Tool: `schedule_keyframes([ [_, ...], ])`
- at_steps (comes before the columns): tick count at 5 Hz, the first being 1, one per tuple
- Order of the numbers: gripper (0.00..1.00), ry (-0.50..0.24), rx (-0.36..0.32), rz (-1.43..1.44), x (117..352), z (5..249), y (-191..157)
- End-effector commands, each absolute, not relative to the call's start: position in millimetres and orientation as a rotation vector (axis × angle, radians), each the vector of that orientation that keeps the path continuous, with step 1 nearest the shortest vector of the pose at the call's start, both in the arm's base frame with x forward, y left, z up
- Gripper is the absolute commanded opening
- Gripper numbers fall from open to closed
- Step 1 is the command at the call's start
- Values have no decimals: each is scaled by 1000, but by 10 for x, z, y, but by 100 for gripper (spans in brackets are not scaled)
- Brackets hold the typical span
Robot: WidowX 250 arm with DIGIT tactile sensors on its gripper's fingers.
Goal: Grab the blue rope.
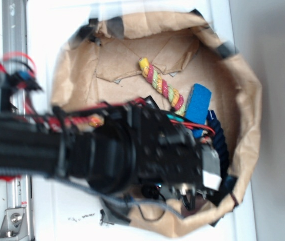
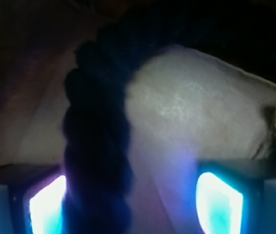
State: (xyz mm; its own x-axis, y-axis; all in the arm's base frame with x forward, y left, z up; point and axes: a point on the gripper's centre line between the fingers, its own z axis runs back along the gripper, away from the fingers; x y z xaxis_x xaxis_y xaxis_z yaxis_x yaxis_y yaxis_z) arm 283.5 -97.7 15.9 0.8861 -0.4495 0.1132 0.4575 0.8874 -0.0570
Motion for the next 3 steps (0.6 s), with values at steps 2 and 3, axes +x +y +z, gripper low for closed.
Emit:
schedule_keyframes([
  [2, 0, -197, 51, -250, 2866, 775, -550],
  [3, 0, -166, -14, -72, 2800, 1134, -223],
])
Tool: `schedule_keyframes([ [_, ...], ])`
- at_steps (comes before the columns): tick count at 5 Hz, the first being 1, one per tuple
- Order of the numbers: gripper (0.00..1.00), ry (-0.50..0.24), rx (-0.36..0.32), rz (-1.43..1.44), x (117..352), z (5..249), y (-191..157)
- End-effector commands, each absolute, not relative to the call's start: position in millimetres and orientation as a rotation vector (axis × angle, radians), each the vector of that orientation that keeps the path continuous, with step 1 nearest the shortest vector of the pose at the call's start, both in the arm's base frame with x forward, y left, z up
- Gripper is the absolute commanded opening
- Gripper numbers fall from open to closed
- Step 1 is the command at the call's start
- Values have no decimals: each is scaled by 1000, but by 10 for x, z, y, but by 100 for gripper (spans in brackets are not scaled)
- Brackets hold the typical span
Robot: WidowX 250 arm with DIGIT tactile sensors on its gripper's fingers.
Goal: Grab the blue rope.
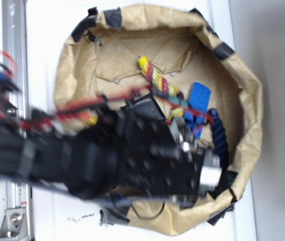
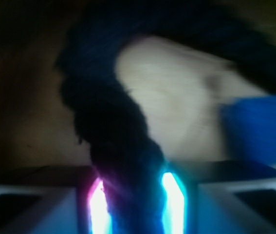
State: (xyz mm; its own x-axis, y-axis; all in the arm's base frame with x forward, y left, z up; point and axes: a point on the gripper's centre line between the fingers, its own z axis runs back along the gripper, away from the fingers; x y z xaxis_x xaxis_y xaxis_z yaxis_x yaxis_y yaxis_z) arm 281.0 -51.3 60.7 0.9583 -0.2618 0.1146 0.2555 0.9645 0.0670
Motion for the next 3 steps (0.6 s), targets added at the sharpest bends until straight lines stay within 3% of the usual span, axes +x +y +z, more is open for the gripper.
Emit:
schedule_keyframes([
  [1, 0, -98, 21, 11, 2738, 1379, -140],
  [2, 0, -62, 53, 27, 2642, 1564, -259],
  [3, 0, -42, 45, 11, 2579, 1579, -460],
])
